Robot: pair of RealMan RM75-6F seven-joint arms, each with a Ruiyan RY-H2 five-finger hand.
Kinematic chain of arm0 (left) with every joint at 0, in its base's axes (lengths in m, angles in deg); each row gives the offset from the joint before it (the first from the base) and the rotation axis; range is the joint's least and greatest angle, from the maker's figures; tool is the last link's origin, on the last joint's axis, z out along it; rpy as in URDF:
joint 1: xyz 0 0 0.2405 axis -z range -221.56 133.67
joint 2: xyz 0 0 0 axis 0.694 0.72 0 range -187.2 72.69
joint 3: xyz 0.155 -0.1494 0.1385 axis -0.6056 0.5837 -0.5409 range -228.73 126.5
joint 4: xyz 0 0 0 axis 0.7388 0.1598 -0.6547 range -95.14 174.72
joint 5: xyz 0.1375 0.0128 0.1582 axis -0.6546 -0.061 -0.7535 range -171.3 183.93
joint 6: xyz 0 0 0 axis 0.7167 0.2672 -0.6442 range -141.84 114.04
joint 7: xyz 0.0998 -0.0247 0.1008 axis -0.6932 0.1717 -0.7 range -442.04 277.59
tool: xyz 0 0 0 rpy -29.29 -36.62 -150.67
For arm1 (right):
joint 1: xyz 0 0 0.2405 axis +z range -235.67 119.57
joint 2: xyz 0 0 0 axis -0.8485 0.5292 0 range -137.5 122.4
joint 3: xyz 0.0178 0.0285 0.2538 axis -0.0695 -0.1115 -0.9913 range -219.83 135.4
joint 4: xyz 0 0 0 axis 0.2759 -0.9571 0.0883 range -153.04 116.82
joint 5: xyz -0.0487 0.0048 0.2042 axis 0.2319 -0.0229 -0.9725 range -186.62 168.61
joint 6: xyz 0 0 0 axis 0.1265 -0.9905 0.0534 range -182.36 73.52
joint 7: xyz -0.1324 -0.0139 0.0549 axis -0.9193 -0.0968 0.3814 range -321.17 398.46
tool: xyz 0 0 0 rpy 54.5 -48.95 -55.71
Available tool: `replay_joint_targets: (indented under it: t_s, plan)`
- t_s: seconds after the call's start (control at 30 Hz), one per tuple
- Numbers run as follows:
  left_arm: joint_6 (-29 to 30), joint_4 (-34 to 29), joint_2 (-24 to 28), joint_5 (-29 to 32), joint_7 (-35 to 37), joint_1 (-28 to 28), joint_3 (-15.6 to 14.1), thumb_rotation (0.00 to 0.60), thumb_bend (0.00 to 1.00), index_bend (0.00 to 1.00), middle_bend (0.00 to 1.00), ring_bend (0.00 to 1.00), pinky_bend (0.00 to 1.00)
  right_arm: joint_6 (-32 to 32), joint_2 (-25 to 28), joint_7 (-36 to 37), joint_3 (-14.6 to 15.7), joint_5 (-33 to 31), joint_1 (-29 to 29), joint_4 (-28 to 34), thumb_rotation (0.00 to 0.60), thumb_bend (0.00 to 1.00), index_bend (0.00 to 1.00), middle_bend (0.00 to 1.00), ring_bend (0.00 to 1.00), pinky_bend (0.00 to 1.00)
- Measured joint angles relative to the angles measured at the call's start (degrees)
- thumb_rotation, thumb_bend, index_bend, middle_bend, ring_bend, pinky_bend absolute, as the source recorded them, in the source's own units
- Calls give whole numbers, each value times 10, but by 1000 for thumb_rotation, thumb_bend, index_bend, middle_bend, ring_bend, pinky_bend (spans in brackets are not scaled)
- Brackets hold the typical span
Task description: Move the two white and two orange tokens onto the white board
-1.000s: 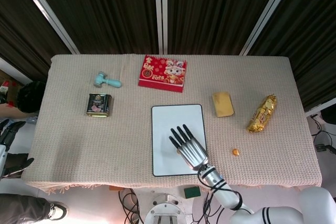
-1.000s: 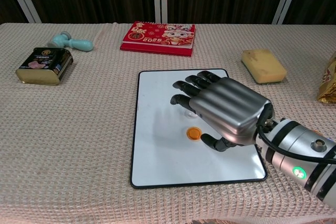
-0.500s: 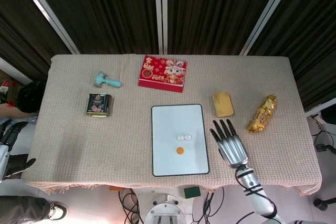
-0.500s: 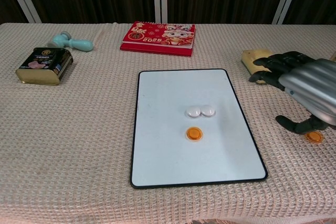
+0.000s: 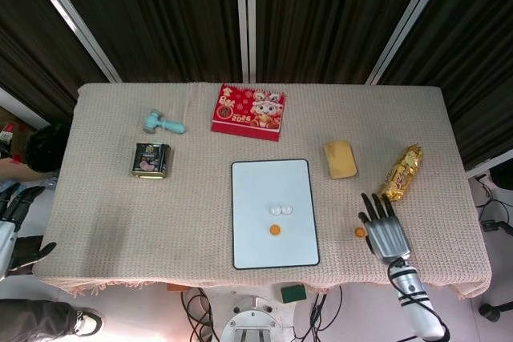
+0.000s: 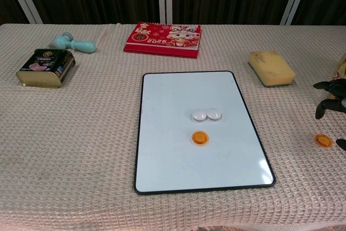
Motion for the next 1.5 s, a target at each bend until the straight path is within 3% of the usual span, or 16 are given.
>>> replay_joint_targets:
  t_s: [1.2,1.5]
  plan:
    - [-3,-1,0,3,-2,0,0,600,97,119,141,2,118,30,-23,-3,-21,15,-17,-20,600,374,463,0,0,0]
    - [-3,-3,1,3,-4,0,0,600,97,118,142,2,118,22,-20,-14,-23,52,-10,16,600,374,478,0,0,0]
